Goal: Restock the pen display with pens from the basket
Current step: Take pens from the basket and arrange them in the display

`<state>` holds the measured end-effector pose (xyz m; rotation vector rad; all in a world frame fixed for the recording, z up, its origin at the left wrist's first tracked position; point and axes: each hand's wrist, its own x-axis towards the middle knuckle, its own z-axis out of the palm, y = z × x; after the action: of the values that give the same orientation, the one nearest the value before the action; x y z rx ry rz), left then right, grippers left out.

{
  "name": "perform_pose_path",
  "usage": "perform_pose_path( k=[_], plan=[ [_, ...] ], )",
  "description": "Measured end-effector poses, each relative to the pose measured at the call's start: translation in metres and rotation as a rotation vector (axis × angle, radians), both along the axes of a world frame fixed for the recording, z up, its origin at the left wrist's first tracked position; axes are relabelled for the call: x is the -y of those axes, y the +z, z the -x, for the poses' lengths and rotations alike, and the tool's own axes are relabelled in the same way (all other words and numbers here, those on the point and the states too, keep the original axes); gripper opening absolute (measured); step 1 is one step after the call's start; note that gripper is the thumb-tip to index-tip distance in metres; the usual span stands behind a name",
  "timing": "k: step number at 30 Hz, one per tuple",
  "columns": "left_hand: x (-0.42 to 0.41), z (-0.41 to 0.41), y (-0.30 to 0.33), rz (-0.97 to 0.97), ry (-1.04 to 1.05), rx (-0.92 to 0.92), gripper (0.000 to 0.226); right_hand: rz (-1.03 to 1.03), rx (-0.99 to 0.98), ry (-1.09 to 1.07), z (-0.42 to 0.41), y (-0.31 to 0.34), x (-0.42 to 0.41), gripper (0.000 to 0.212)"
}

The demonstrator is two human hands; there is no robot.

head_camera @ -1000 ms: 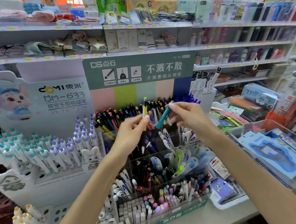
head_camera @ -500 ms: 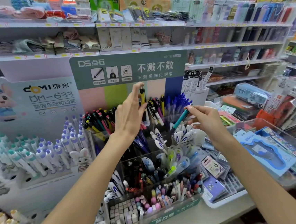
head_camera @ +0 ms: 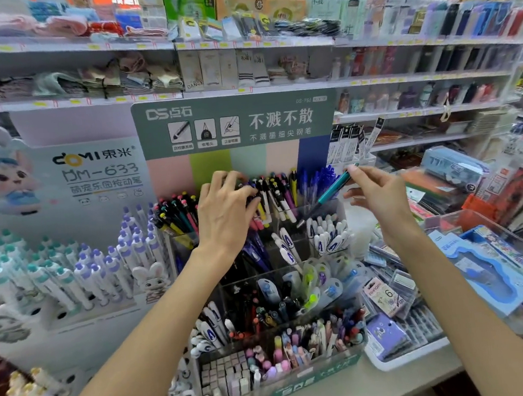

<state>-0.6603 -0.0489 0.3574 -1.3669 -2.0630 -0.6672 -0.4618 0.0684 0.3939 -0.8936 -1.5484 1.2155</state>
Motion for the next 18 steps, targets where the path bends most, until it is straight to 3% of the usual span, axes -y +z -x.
perform_pose_path(
  k=[5, 8, 15, 18],
  plan=[
    [0.020, -0.011, 0.004, -0.009, -0.023, 0.124, 0.050, -0.388, 0.150, -0.142, 0.026, 0.014, -0.017, 0.021],
    [0.036, -0.017, -0.002, 0.010, -0.067, 0.231, 0.042, -0.529, 0.392, -0.051, 0.044, 0.007, -0.026, 0.025],
    [0.058, -0.026, -0.006, 0.046, -0.089, 0.407, 0.033, -0.527, 0.738, 0.145, 0.069, -0.011, -0.028, 0.024],
    [0.060, -0.028, -0.008, 0.086, -0.088, 0.452, 0.032, -0.543, 0.836, 0.106, 0.076, -0.014, -0.027, 0.027]
  ],
)
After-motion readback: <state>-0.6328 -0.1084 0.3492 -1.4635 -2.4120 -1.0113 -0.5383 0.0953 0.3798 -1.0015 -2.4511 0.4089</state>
